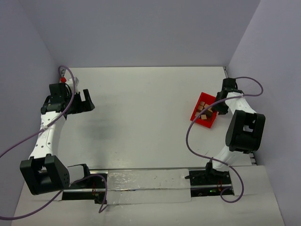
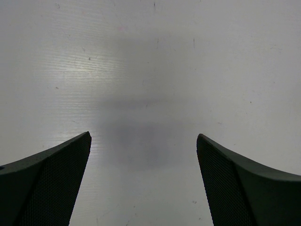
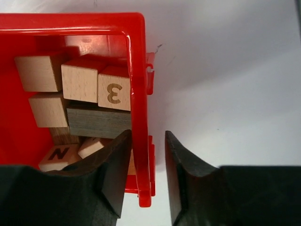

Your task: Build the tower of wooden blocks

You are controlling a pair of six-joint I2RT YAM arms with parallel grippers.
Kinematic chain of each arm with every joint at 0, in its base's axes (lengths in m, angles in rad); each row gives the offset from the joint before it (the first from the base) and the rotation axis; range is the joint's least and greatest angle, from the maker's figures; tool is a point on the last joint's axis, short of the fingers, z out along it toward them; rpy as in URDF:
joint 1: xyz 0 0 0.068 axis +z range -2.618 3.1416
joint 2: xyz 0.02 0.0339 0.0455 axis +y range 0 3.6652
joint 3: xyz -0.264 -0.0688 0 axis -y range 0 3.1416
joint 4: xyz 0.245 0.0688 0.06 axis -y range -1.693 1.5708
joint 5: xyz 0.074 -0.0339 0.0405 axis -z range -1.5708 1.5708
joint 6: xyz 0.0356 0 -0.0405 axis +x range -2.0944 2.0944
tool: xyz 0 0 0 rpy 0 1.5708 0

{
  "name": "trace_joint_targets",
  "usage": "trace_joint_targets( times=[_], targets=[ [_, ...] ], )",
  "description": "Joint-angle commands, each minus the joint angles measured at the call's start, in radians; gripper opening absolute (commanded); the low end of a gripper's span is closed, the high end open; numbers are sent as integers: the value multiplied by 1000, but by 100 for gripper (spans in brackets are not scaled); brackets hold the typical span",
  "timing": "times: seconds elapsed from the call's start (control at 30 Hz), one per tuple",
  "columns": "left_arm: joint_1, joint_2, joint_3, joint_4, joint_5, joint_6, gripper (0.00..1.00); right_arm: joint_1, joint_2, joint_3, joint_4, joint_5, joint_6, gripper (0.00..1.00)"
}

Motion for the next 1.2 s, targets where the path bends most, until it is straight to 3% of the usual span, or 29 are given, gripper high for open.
trace_joint_targets(
  times=[0.0, 0.17, 0.33, 0.53, 0.8, 1.17],
  targets=[
    [9, 1, 45, 21, -7, 7, 99, 6, 18, -10, 28, 53, 22, 38],
    [8, 6, 46, 23, -3, 4, 99, 6, 35, 3, 27, 53, 17, 24],
    [8, 15, 58, 19, 2, 0, 99, 6, 44, 33, 11, 41, -13, 0],
    [8, 20, 81, 3, 12, 4, 99, 55, -46, 78, 42, 50, -159, 0],
    [10, 24, 105, -8, 7, 8, 99, 328, -242, 4, 240, 185, -394, 0],
    [36, 1, 104, -25, 16, 12, 99, 616, -285, -124, 475, 307, -612, 0]
  ],
)
